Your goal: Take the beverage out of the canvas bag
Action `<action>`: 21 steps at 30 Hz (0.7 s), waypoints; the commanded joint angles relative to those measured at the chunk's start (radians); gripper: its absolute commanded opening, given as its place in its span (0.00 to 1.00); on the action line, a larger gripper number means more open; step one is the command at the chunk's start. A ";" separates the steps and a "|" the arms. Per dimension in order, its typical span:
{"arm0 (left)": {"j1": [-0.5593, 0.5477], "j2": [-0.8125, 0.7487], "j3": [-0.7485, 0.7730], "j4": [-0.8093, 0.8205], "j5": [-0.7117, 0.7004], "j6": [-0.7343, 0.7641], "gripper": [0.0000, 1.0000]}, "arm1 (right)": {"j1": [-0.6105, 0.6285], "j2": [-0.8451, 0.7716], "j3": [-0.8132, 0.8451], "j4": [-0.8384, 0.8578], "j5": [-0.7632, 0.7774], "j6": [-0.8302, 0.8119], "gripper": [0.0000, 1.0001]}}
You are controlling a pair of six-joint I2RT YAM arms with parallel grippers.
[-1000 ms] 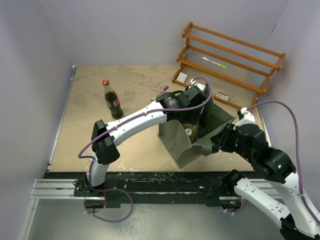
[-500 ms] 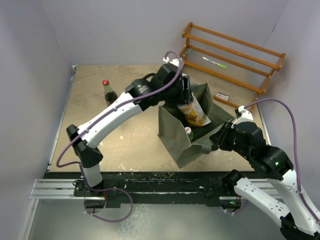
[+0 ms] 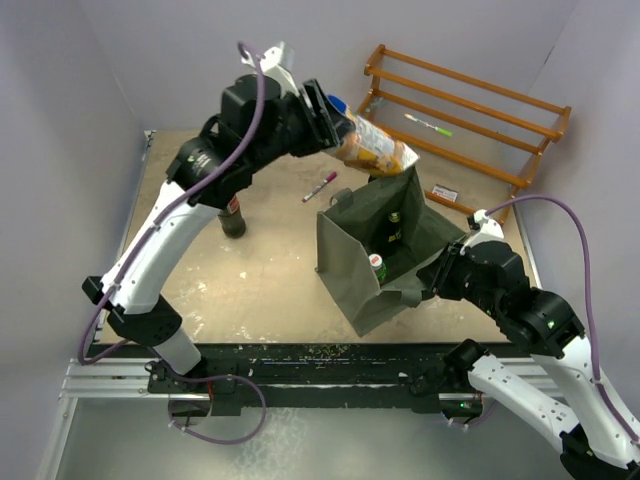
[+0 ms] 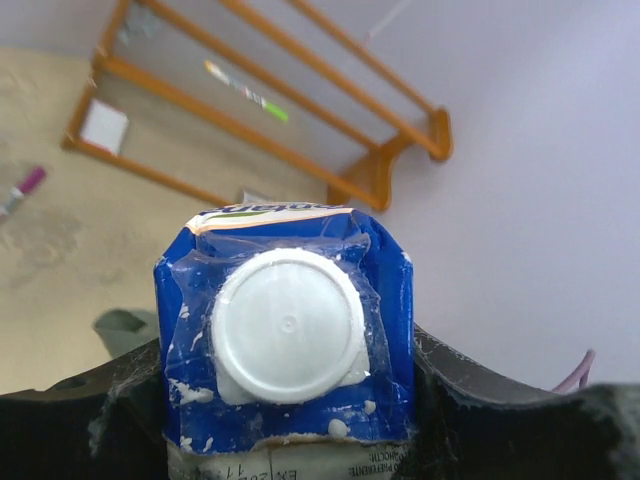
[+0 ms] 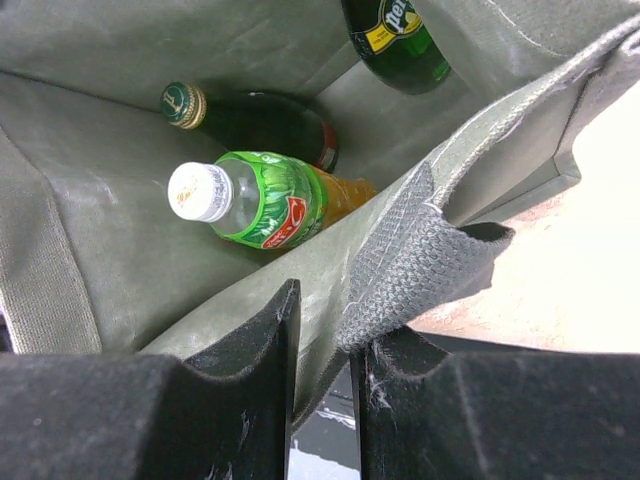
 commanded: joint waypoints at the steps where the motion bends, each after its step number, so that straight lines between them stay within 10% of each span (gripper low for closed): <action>1: 0.027 -0.168 0.212 0.464 -0.142 0.043 0.35 | 0.002 0.009 -0.003 0.041 -0.003 -0.014 0.27; 11: 0.027 -0.275 0.137 0.374 -0.373 0.282 0.29 | 0.002 0.013 -0.034 0.044 -0.014 -0.020 0.27; 21: 0.027 -0.392 -0.276 0.142 -0.530 0.392 0.29 | 0.001 0.024 -0.041 0.044 -0.021 -0.023 0.27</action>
